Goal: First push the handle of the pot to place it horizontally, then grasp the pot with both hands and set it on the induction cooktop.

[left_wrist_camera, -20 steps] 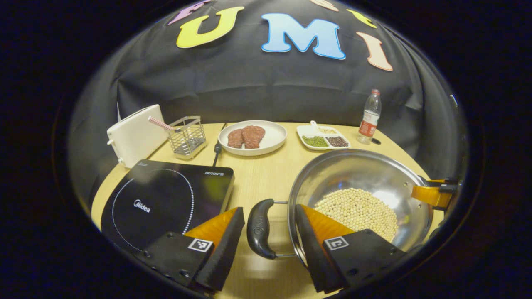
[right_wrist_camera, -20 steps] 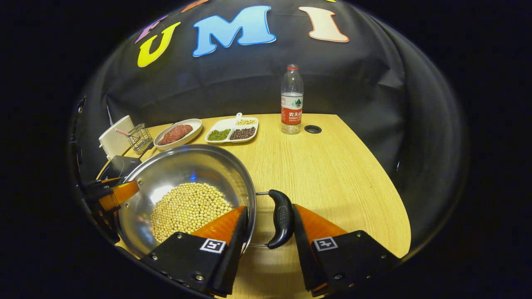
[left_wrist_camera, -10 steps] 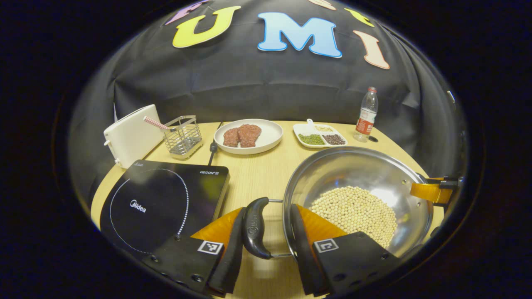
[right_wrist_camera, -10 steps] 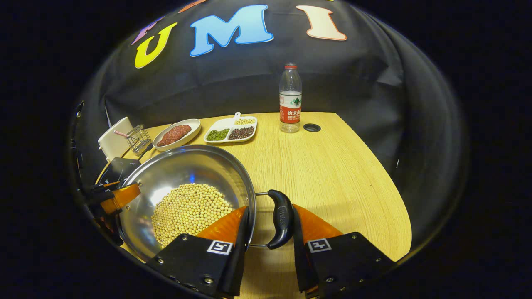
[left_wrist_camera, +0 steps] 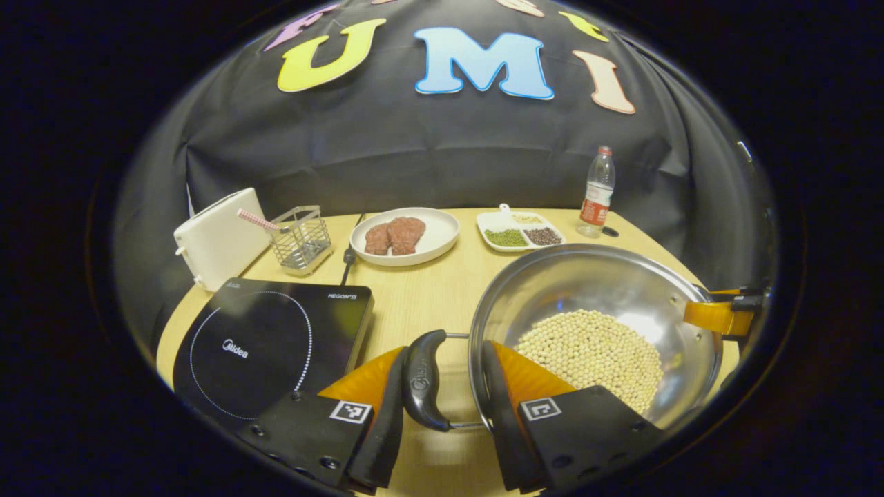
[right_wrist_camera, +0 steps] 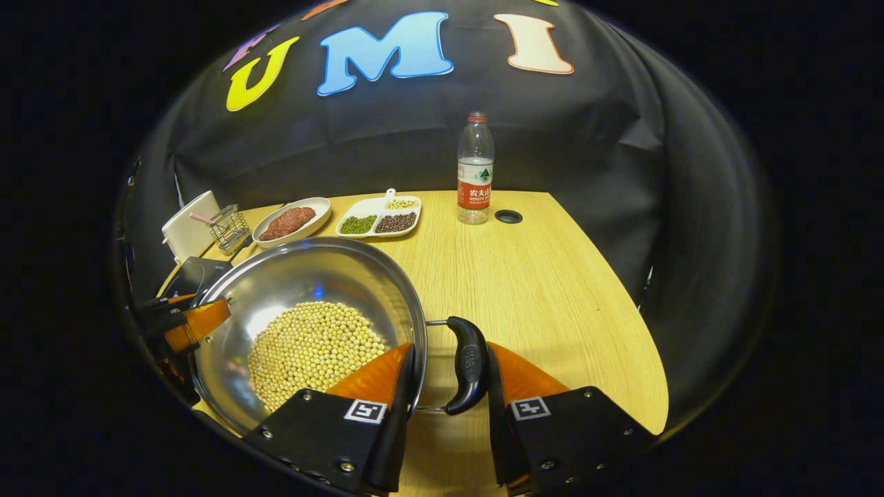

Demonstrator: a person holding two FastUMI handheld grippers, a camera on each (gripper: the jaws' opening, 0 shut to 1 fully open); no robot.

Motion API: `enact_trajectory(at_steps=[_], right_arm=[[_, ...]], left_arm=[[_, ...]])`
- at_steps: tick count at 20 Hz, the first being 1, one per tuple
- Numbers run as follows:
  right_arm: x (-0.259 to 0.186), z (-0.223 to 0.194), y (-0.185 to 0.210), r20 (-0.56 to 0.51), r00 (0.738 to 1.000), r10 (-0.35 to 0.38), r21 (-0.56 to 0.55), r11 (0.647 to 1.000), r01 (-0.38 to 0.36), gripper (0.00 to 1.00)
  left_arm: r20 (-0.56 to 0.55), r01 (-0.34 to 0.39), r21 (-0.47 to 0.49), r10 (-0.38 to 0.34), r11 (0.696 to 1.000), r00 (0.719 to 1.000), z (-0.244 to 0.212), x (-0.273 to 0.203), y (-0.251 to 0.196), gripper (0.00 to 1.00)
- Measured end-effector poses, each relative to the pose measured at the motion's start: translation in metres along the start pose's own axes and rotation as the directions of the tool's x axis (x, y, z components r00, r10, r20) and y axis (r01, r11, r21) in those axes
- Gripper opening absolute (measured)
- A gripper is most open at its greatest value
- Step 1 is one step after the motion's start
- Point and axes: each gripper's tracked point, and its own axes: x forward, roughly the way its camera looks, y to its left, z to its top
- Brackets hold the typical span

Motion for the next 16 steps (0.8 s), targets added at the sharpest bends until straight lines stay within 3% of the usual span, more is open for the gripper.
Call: enact_trajectory(at_steps=[2,5,11,12,13,14,16], right_arm=[[-0.008,-0.001,-0.002,-0.005,1.000,-0.001,0.003,1.000,0.001,0.51],[-0.027,0.002,0.003,0.010,1.000,-0.007,-0.019,1.000,0.007,0.51],[-0.047,0.007,0.032,0.046,0.999,-0.014,-0.021,1.000,0.015,0.51],[-0.050,0.006,0.038,0.047,0.999,-0.020,-0.010,1.000,0.020,0.51],[-0.053,0.003,0.043,0.044,0.999,-0.029,-0.002,1.000,0.029,0.51],[-0.058,0.002,0.048,0.042,0.998,-0.041,0.005,0.999,0.041,0.51],[-0.065,0.003,0.057,0.054,0.997,-0.062,0.009,0.998,0.062,0.51]], left_arm=[[0.002,0.000,0.002,0.000,1.000,1.000,0.002,-0.007,0.001,0.67],[0.007,-0.005,-0.021,0.005,1.000,1.000,0.000,-0.019,0.006,0.67],[0.046,-0.001,-0.020,0.002,1.000,0.999,0.004,-0.040,0.035,0.60],[0.053,0.003,-0.013,-0.002,1.000,0.999,0.006,-0.043,0.040,0.64],[0.056,0.008,-0.005,-0.008,1.000,0.998,0.007,-0.043,0.045,0.60],[0.049,0.018,0.000,-0.018,1.000,0.999,0.007,-0.045,0.050,0.64],[0.053,0.038,0.006,-0.038,0.999,0.998,0.010,-0.046,0.059,0.60]])
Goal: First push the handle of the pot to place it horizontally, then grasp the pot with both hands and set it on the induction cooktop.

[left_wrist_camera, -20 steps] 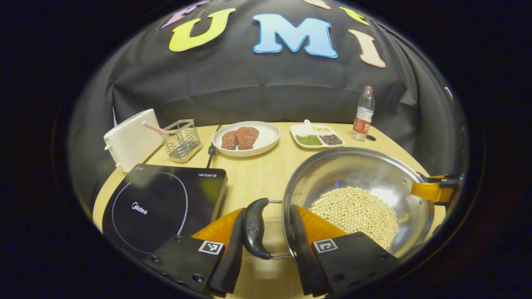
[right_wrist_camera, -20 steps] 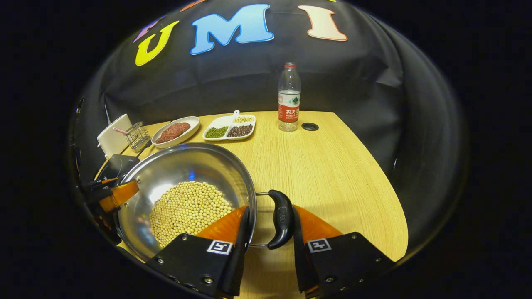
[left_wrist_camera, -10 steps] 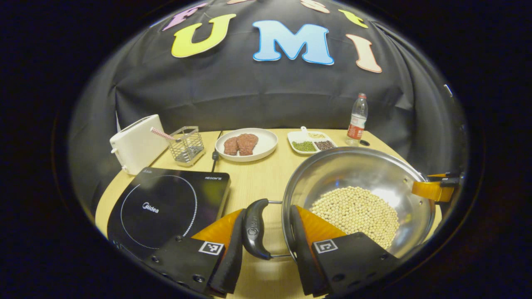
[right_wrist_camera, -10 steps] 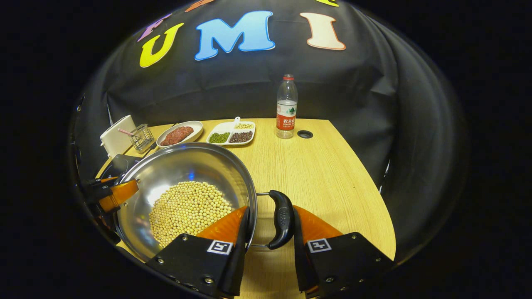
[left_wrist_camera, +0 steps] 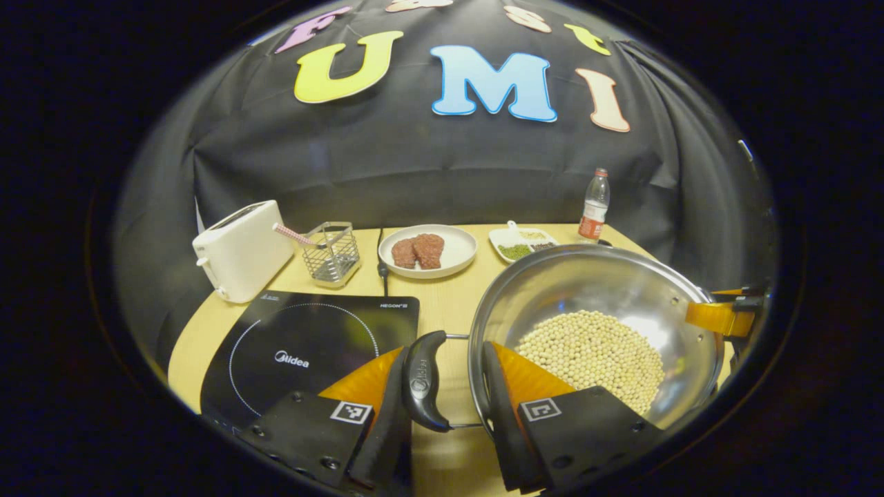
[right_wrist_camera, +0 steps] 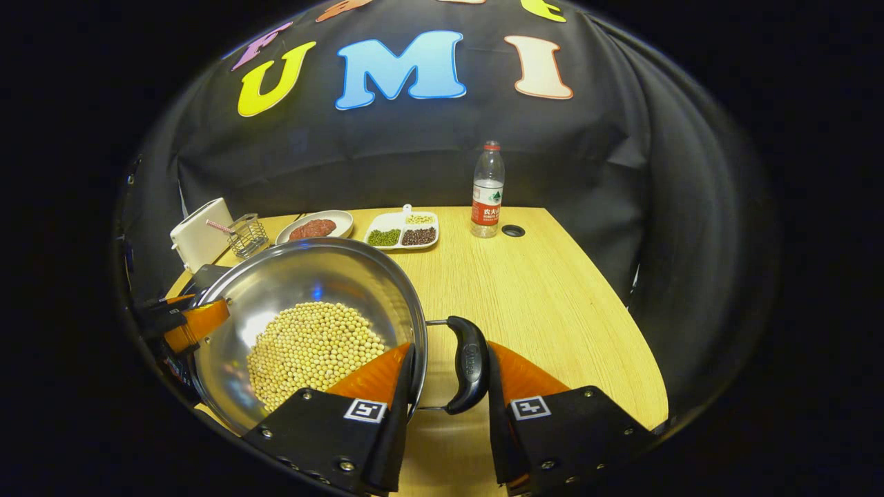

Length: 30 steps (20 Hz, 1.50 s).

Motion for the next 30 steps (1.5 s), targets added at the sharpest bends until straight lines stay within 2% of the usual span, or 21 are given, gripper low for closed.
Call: enact_trajectory(at_steps=[5,6,9,10,11,12,13,14,16,21,22,23,25,26,28,30], right_arm=[[-0.014,-0.006,0.023,-0.001,0.999,-0.046,0.030,0.998,0.046,0.51],[-0.017,-0.006,0.028,0.000,0.999,-0.054,0.038,0.998,0.054,0.51],[-0.022,-0.011,0.048,-0.001,0.997,-0.075,0.067,0.995,0.075,0.51],[-0.023,-0.011,0.055,0.000,0.997,-0.081,0.072,0.994,0.081,0.51],[-0.024,-0.012,0.064,0.000,0.996,-0.086,0.076,0.993,0.086,0.51],[-0.025,-0.010,0.071,0.002,0.996,-0.090,0.080,0.993,0.090,0.51],[-0.025,-0.009,0.078,0.005,0.995,-0.095,0.083,0.992,0.095,0.51],[-0.026,-0.007,0.086,0.010,0.995,-0.101,0.083,0.992,0.100,0.51],[-0.027,-0.004,0.104,0.016,0.994,-0.109,0.082,0.991,0.107,0.51],[-0.025,-0.001,0.145,0.009,0.995,-0.098,0.077,0.992,0.097,0.51],[-0.024,0.001,0.154,0.006,0.996,-0.094,0.071,0.993,0.093,0.51],[-0.021,0.003,0.159,0.004,0.996,-0.088,0.064,0.994,0.088,0.51],[-0.018,0.009,0.177,0.009,0.997,-0.074,0.052,0.996,0.073,0.51],[-0.017,0.011,0.186,0.012,0.998,-0.065,0.045,0.997,0.064,0.50],[-0.012,0.012,0.203,0.009,0.999,-0.049,0.037,0.998,0.049,0.51],[-0.009,0.011,0.220,0.001,0.999,-0.035,0.029,0.999,0.034,0.51]], left_arm=[[-0.004,0.048,0.013,-0.048,0.999,0.999,0.002,-0.001,0.022,0.64],[-0.003,0.057,0.022,-0.057,0.998,0.998,0.004,-0.001,0.028,0.60],[0.002,0.081,0.052,-0.081,0.995,0.997,0.008,-0.001,0.047,0.60],[0.005,0.086,0.057,-0.087,0.995,0.996,0.010,0.000,0.054,0.64],[0.008,0.091,0.059,-0.091,0.994,0.996,0.011,0.001,0.061,0.60],[0.011,0.094,0.063,-0.095,0.994,0.995,0.012,0.002,0.069,0.64],[0.013,0.098,0.063,-0.099,0.993,0.995,0.012,0.002,0.077,0.64],[0.016,0.102,0.063,-0.103,0.993,0.995,0.013,0.003,0.085,0.60],[0.020,0.105,0.063,-0.107,0.992,0.994,0.016,0.004,0.102,0.60],[0.021,0.089,0.051,-0.090,0.995,0.996,0.012,0.003,0.146,0.60],[0.018,0.080,0.047,-0.081,0.996,0.997,0.011,0.002,0.156,0.64],[0.018,0.070,0.043,-0.071,0.997,0.997,0.010,0.001,0.165,0.60],[0.021,0.051,0.030,-0.051,0.998,0.998,0.011,-0.002,0.185,0.60],[0.023,0.043,0.027,-0.043,0.999,0.999,0.012,-0.003,0.194,0.67],[0.022,0.024,0.024,-0.025,0.999,0.999,0.009,-0.004,0.212,0.60],[0.018,0.004,0.023,-0.004,1.000,1.000,0.006,-0.005,0.231,0.60]])
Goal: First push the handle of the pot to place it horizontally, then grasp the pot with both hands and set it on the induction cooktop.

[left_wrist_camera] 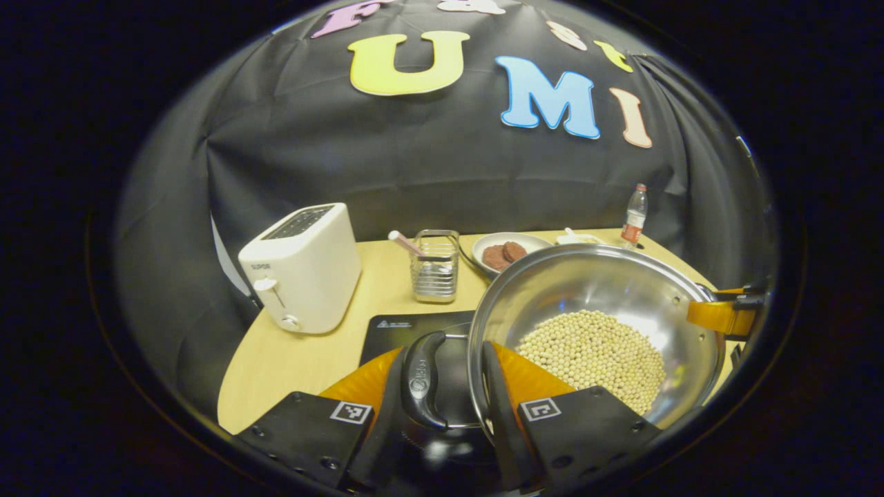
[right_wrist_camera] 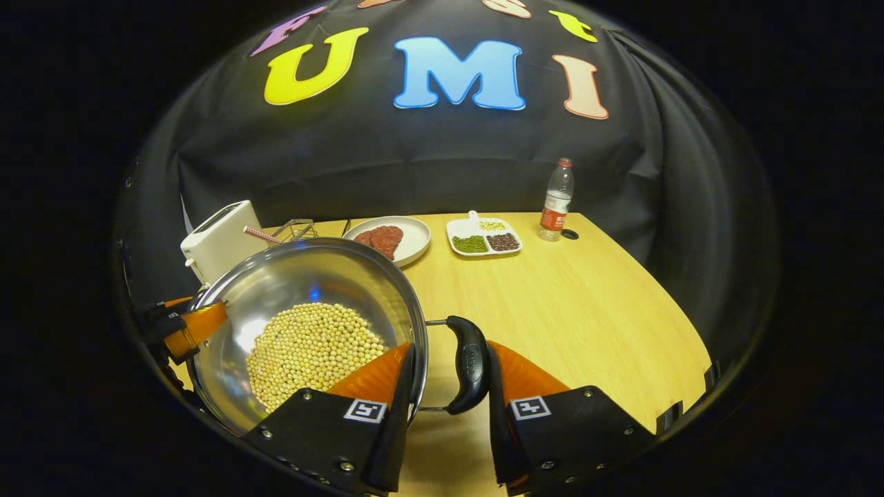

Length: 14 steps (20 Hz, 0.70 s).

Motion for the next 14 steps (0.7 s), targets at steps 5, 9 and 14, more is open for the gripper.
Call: enact_trajectory(at_steps=[5,9,14], right_arm=[[0.006,-0.002,0.036,-0.014,0.999,0.028,-0.016,0.999,-0.029,0.51],[0.010,-0.003,0.061,-0.025,0.999,0.046,-0.016,0.999,-0.046,0.51],[0.020,0.002,0.084,-0.028,0.998,0.055,-0.031,0.998,-0.056,0.51]], left_arm=[[-0.012,-0.038,-0.011,0.038,0.999,0.999,-0.009,-0.003,0.037,0.64],[-0.016,-0.059,-0.009,0.059,0.998,0.998,-0.012,-0.002,0.062,0.60],[-0.018,-0.082,-0.019,0.081,0.996,0.997,-0.013,0.004,0.084,0.60]])
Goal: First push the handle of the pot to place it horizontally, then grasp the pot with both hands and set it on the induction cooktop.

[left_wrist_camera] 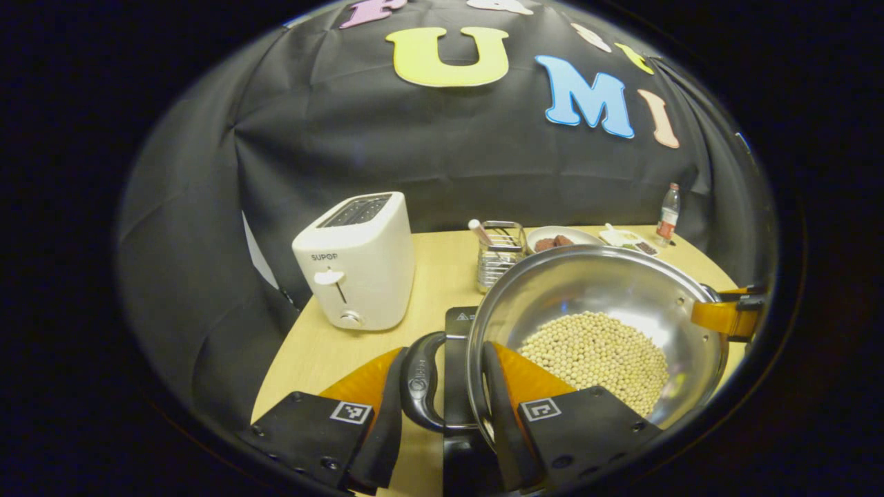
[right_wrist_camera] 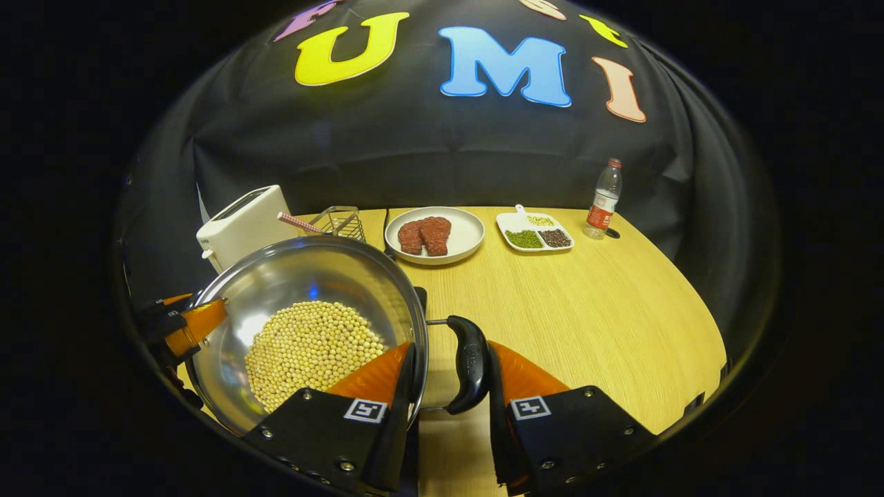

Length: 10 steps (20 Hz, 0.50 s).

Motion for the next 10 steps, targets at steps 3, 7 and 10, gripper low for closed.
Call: enact_trajectory(at_steps=[3,7,10], right_arm=[[0.005,0.000,0.007,-0.003,1.000,0.013,-0.010,1.000,-0.013,0.51],[0.012,0.001,0.008,-0.010,1.000,0.021,-0.003,1.000,-0.021,0.51],[0.013,0.002,0.008,-0.008,1.000,0.023,-0.001,1.000,-0.023,0.51]], left_arm=[[0.000,-0.009,-0.003,0.009,1.000,1.000,-0.001,0.003,0.007,0.60],[-0.010,-0.021,0.000,0.021,1.000,1.000,-0.010,0.004,0.012,0.63],[-0.012,-0.024,0.004,0.024,1.000,1.000,-0.009,0.007,0.011,0.70]])
